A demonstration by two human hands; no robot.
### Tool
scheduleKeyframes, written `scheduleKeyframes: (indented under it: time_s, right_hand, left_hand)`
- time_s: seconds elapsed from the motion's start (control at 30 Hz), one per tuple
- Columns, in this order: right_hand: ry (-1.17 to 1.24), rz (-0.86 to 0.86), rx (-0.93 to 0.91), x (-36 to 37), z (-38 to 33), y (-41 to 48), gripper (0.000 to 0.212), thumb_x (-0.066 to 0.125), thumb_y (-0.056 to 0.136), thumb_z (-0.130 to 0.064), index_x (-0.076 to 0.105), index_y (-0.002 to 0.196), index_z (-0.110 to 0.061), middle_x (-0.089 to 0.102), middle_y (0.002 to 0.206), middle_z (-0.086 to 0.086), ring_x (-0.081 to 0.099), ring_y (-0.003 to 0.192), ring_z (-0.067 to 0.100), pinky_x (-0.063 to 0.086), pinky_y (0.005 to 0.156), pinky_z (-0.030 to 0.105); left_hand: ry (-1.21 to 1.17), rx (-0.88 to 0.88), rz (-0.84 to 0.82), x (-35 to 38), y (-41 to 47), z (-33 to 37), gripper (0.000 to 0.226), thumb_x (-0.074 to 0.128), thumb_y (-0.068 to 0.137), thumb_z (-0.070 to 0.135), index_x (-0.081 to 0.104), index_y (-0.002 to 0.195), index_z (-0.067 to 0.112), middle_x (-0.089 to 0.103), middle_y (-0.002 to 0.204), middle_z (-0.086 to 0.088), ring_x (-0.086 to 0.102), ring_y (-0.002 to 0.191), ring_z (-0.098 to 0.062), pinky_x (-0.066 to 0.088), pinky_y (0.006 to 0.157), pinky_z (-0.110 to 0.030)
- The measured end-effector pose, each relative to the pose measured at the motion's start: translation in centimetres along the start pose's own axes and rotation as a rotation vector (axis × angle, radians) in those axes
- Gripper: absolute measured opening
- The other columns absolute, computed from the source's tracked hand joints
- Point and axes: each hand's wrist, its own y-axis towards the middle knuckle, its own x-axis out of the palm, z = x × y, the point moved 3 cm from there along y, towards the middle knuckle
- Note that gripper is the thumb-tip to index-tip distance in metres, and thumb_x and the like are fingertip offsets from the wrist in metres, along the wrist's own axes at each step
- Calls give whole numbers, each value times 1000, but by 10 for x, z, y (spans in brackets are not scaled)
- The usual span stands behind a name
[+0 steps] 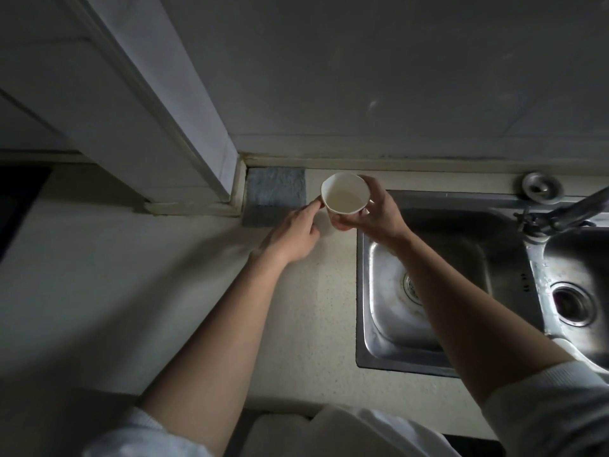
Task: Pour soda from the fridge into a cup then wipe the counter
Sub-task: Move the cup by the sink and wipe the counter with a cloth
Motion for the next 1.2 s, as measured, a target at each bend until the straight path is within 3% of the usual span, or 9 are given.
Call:
scheduleKeyframes:
  time_s: [0.13, 0.27, 0.43, 0.57, 0.7, 0.9, 1.1, 1.2]
  right_hand:
    - [3, 0, 15, 1, 4, 6, 85, 89, 68, -21, 40, 138, -13, 52, 128, 4, 58, 112, 18, 59, 84, 43]
    - [-13, 8, 42, 3, 10, 9, 85, 89, 68, -19, 42, 138, -14, 51, 120, -11, 58, 108, 9, 59, 87, 39]
    - [-28, 17, 75, 4, 20, 10, 87, 91, 65, -27, 43, 137, -17, 53, 129, -1, 57, 115, 18, 57, 89, 46]
    - [5, 54, 91, 5, 21, 7, 86, 91, 65, -28, 44, 136, -18, 53, 130, 0, 57, 115, 16, 58, 87, 40]
    - [22, 63, 89, 4, 23, 3, 87, 91, 64, -34, 45, 136, -20, 55, 128, 0, 58, 115, 17, 58, 86, 43]
    - [32, 68, 127, 7, 29, -13, 86, 92, 63, -36, 46, 134, -23, 55, 125, -4, 58, 113, 15, 58, 86, 42]
    - [46, 70, 123, 14, 28, -31, 83, 91, 63, -36, 45, 131, -26, 55, 124, -2, 60, 110, 14, 59, 82, 30]
    - [78, 52, 141, 17, 29, -41, 87, 91, 61, -42, 43, 133, -28, 54, 126, -1, 60, 111, 14, 59, 81, 31]
  left_hand:
    - [-2, -9, 12, 0, 8, -2, 59, 46, 95, 10, 30, 147, 34, 56, 135, -5, 59, 112, -24, 53, 86, -40]
    - [10, -12, 13, 3, 13, -3, 59, 45, 96, 11, 28, 148, 31, 56, 134, -7, 60, 108, -24, 52, 80, -35]
    - [10, -15, 22, 7, 15, -1, 59, 46, 96, 10, 28, 149, 29, 56, 135, -8, 61, 107, -23, 56, 84, -41]
    - [-10, -22, 55, 6, 15, 0, 55, 48, 95, 11, 35, 145, 29, 59, 129, -3, 62, 105, -21, 57, 81, -39]
    - [-1, -12, 39, 4, 14, 3, 50, 47, 94, 12, 40, 140, 30, 62, 123, -4, 64, 97, -22, 58, 76, -44]
    - [17, -10, 45, 9, 3, 5, 49, 45, 96, 10, 43, 141, 28, 62, 124, -2, 62, 90, -17, 50, 62, -29]
    - [-2, -37, 83, 14, -12, 5, 45, 47, 96, 10, 47, 138, 26, 65, 121, -3, 64, 92, -20, 56, 70, -34]
    - [-4, -43, 99, 18, -19, 4, 44, 46, 94, 10, 51, 136, 24, 66, 121, -3, 63, 97, -22, 48, 72, -28]
